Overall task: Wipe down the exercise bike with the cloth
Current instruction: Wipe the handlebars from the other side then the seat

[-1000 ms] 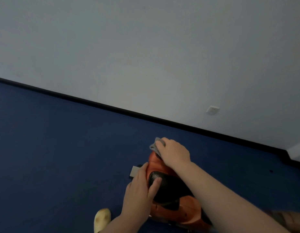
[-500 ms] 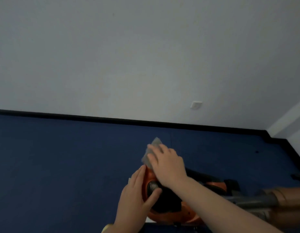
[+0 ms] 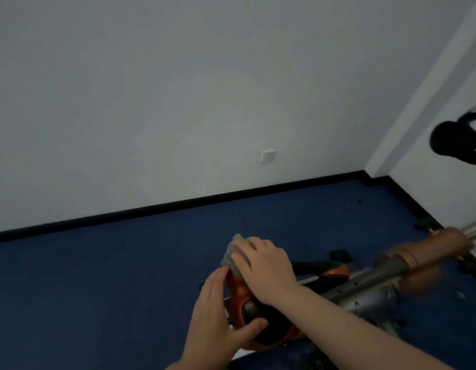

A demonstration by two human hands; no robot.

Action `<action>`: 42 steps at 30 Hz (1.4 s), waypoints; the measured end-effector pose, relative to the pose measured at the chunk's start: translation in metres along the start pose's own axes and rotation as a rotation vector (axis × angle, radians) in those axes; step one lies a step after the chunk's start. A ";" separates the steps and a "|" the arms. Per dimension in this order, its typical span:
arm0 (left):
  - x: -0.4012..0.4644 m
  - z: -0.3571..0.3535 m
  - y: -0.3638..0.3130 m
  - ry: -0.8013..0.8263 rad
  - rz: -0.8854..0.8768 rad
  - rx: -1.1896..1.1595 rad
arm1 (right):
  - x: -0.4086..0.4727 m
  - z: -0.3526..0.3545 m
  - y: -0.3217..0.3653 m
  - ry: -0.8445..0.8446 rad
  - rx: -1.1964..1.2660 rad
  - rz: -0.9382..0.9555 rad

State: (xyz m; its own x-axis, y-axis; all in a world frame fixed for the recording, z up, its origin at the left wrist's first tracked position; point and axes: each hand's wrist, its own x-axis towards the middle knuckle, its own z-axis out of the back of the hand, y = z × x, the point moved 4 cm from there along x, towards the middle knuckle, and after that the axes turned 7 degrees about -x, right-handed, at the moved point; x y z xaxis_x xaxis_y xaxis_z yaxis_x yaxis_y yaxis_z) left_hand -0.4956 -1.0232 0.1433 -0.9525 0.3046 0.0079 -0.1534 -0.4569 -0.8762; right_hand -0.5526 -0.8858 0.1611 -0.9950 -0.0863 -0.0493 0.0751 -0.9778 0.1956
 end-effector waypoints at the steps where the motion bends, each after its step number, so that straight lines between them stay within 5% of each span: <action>1: 0.004 0.002 0.000 0.031 -0.035 0.011 | -0.012 0.000 -0.002 -0.015 0.010 0.048; 7: 0.027 0.002 -0.005 0.229 -0.205 0.165 | -0.046 0.016 -0.101 0.009 -0.168 -0.139; 11: 0.046 0.004 -0.005 0.327 -0.284 0.218 | -0.044 0.011 -0.082 -0.062 -0.368 -0.304; 16: 0.081 0.001 -0.010 0.314 -0.206 0.085 | -0.071 -0.016 -0.030 -0.167 0.058 -0.377; 24: 0.094 -0.013 -0.010 0.257 -0.301 0.204 | -0.062 -0.002 -0.071 -0.194 0.231 -0.967; 30: 0.094 -0.011 -0.007 0.287 -0.360 0.118 | -0.089 -0.034 0.033 -0.244 0.156 -0.832; 38: 0.095 -0.004 -0.004 0.380 -0.396 0.047 | -0.087 -0.014 0.016 -0.167 0.351 -0.979; 42: 0.094 -0.005 -0.003 0.390 -0.393 0.038 | -0.098 -0.037 0.074 -0.192 0.090 -0.862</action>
State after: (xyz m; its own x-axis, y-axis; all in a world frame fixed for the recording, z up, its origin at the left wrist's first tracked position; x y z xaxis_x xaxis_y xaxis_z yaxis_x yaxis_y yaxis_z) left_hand -0.5837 -0.9894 0.1443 -0.6547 0.7418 0.1451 -0.4938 -0.2745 -0.8251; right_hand -0.4471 -0.9570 0.1438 -0.6979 0.7143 -0.0514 -0.7026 -0.6690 0.2425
